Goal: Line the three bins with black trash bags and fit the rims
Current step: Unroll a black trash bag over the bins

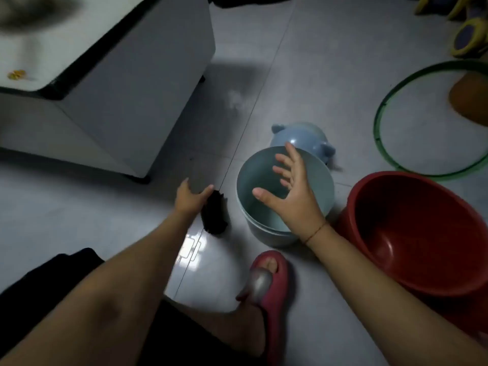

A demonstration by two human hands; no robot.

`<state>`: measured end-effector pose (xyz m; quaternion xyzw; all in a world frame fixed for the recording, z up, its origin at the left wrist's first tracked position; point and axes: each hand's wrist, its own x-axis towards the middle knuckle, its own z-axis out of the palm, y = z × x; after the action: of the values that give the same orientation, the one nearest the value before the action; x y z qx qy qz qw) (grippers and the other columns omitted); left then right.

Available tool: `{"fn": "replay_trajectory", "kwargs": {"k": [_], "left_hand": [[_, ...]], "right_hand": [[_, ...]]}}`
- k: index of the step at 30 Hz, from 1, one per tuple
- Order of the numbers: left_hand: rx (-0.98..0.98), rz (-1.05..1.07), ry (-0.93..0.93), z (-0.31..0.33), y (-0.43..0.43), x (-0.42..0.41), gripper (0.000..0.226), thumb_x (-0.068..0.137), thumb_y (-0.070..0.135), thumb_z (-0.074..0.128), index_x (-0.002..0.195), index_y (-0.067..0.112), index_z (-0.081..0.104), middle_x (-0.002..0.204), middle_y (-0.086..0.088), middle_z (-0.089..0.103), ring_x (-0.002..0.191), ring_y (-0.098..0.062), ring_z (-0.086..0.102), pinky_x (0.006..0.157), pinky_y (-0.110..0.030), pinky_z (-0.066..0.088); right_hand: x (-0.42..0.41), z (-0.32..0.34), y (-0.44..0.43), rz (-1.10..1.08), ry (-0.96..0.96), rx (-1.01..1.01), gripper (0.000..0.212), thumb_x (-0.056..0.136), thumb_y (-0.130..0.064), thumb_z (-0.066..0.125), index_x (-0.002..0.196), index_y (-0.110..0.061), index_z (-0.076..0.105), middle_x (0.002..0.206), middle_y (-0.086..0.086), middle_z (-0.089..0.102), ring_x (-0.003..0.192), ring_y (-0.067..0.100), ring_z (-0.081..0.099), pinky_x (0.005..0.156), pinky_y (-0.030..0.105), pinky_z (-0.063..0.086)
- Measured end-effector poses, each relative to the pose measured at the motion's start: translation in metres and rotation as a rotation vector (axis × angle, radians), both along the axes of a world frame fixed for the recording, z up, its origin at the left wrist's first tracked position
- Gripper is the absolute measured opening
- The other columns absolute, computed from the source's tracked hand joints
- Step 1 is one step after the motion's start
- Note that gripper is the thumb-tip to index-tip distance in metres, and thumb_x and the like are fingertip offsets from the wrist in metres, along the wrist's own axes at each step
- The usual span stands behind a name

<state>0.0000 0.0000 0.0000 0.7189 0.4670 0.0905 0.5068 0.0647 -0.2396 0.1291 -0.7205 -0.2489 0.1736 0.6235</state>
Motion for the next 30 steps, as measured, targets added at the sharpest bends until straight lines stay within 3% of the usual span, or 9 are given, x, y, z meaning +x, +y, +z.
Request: {"fn": "replay_trajectory", "kwargs": {"k": [3, 6, 12, 16, 19, 21, 23, 27, 30], "left_hand": [[-0.090, 0.128, 0.069, -0.029, -0.011, -0.004, 0.082, 0.074, 0.032, 0.079, 0.138, -0.002, 0.040, 0.137, -0.021, 0.049, 0.126, -0.034, 0.048, 0.105, -0.043, 0.041], [-0.158, 0.205, 0.097, -0.059, -0.019, -0.005, 0.061, 0.072, 0.028, 0.082, 0.119, 0.000, 0.054, 0.117, -0.020, 0.062, 0.108, -0.037, 0.059, 0.093, -0.045, 0.050], [-0.186, 0.244, 0.224, -0.104, -0.008, 0.008, 0.066, 0.069, 0.027, 0.083, 0.118, -0.005, 0.051, 0.117, -0.023, 0.060, 0.103, -0.039, 0.060, 0.085, -0.038, 0.050], [-0.200, 0.195, 0.302, -0.118, -0.003, 0.017, 0.067, 0.063, 0.029, 0.086, 0.113, -0.004, 0.057, 0.110, -0.022, 0.063, 0.098, -0.037, 0.063, 0.084, -0.043, 0.054], [-0.303, 0.197, 0.302, -0.114, -0.005, 0.022, 0.055, 0.062, 0.024, 0.086, 0.103, -0.003, 0.060, 0.102, -0.020, 0.065, 0.081, -0.031, 0.062, 0.067, -0.035, 0.053], [-0.401, 0.274, 0.214, -0.102, -0.006, 0.021, 0.048, 0.063, 0.022, 0.085, 0.097, 0.001, 0.058, 0.092, -0.016, 0.064, 0.069, -0.027, 0.060, 0.054, -0.031, 0.048], [-0.485, 0.327, 0.090, -0.086, -0.005, 0.018, 0.047, 0.065, 0.022, 0.084, 0.099, 0.002, 0.058, 0.085, -0.014, 0.064, 0.069, -0.027, 0.062, 0.051, -0.029, 0.047], [-0.643, 0.322, -0.302, -0.020, -0.003, 0.010, 0.044, 0.073, 0.011, 0.076, 0.112, -0.001, 0.061, 0.100, -0.021, 0.069, 0.086, -0.034, 0.068, 0.076, -0.041, 0.056], [-0.719, 0.198, -0.548, 0.048, -0.010, 0.000, 0.043, 0.074, 0.012, 0.074, 0.114, 0.004, 0.062, 0.099, -0.014, 0.072, 0.089, -0.029, 0.069, 0.072, -0.035, 0.057]], "right_hand": [[-0.002, -0.010, 0.000, -0.075, 0.084, 0.022, 0.092, 0.074, -0.015, 0.077, 0.144, -0.031, 0.020, 0.141, -0.001, 0.040, 0.126, 0.013, 0.047, 0.112, 0.041, 0.034], [0.001, -0.019, -0.004, -0.127, 0.130, 0.014, 0.091, 0.075, -0.015, 0.076, 0.145, -0.028, 0.021, 0.141, -0.001, 0.042, 0.125, 0.013, 0.048, 0.111, 0.042, 0.035], [0.008, -0.023, -0.007, -0.144, 0.171, 0.042, 0.096, 0.062, -0.034, 0.073, 0.144, -0.030, 0.023, 0.139, -0.004, 0.044, 0.122, 0.007, 0.050, 0.110, 0.041, 0.037], [0.008, -0.032, -0.006, -0.148, 0.199, 0.039, 0.096, 0.059, -0.036, 0.072, 0.143, -0.032, 0.025, 0.137, -0.006, 0.045, 0.121, 0.005, 0.051, 0.111, 0.041, 0.037], [0.010, -0.037, -0.003, -0.143, 0.203, 0.018, 0.088, 0.068, -0.024, 0.074, 0.140, -0.034, 0.026, 0.136, -0.007, 0.045, 0.120, 0.004, 0.051, 0.110, 0.039, 0.037], [0.012, -0.038, 0.000, -0.134, 0.197, 0.016, 0.086, 0.070, -0.020, 0.074, 0.139, -0.035, 0.025, 0.136, -0.007, 0.045, 0.120, 0.004, 0.051, 0.109, 0.037, 0.038], [0.012, -0.037, 0.004, -0.123, 0.187, 0.015, 0.086, 0.069, -0.023, 0.075, 0.138, -0.037, 0.025, 0.136, -0.007, 0.044, 0.121, 0.004, 0.050, 0.108, 0.035, 0.038], [0.009, -0.037, 0.014, -0.106, 0.185, 0.019, 0.082, 0.077, -0.010, 0.073, 0.140, -0.033, 0.025, 0.138, -0.003, 0.043, 0.122, 0.006, 0.049, 0.109, 0.035, 0.037], [0.004, -0.028, 0.026, -0.081, 0.229, 0.043, 0.076, 0.078, -0.012, 0.072, 0.139, -0.030, 0.029, 0.139, 0.000, 0.042, 0.126, 0.013, 0.047, 0.111, 0.039, 0.035]]}}
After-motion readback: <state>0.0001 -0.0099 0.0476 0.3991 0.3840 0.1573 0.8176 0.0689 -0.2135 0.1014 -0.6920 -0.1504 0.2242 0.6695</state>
